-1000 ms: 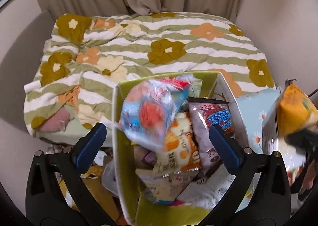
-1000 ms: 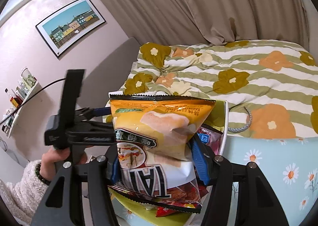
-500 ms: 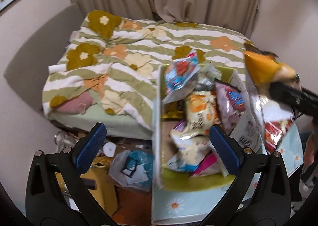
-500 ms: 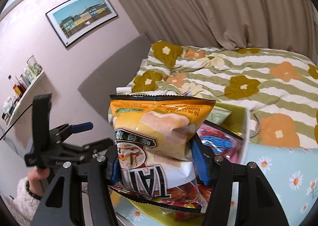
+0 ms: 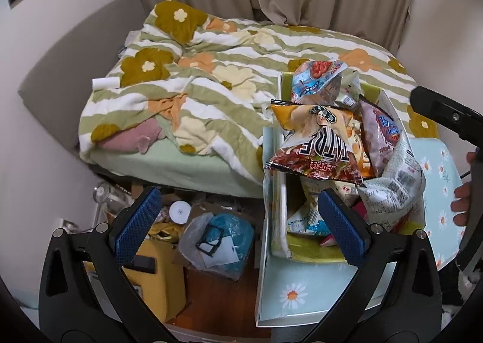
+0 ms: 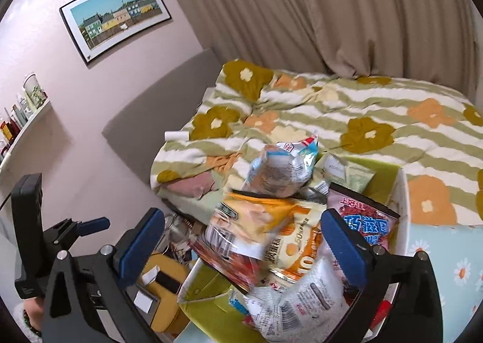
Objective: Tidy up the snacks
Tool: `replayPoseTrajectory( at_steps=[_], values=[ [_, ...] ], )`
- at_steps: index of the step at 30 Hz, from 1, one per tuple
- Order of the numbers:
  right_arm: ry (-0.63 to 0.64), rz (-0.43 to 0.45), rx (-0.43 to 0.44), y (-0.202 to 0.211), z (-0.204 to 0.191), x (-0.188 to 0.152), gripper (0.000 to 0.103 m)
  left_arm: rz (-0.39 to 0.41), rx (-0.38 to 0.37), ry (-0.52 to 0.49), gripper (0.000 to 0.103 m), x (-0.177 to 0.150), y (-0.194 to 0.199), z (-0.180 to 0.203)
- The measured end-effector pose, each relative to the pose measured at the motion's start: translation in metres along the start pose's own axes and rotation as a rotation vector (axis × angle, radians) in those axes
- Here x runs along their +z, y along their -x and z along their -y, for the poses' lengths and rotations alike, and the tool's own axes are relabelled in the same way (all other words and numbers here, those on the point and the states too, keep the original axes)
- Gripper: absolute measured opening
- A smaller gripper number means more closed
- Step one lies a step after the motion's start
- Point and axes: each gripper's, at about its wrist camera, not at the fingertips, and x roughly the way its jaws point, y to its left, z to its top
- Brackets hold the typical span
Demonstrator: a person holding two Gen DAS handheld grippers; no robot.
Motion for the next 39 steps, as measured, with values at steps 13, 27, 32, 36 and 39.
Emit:
replayPoseTrajectory(
  at_steps=[13,27,32,36,39],
  values=[
    [0.052,0.149,-0.097,0.119,0.018,-0.011,0.103,0.168,-0.062,-0.038,0.103,0.000,0.083,0.080],
    [0.026,0.210,-0.466,0.275,0.068,-0.085,0.103,0.390,-0.157,-0.066,0.103,-0.057,0.169,0.202],
    [0.017,0.216,-0.540,0.297,0.076,-0.108,0.103,0.412,-0.159,-0.095,0.103,-0.073,0.177,0.220],
    [-0.010,0.234,-0.562,0.309,0.083,-0.115,0.103,0.427,-0.147,-0.116,0.103,-0.080,0.182,0.230],
    [-0.029,0.244,-0.567,0.315,0.086,-0.120,0.103,0.430,-0.141,-0.127,0.103,-0.082,0.185,0.235]
  ],
)
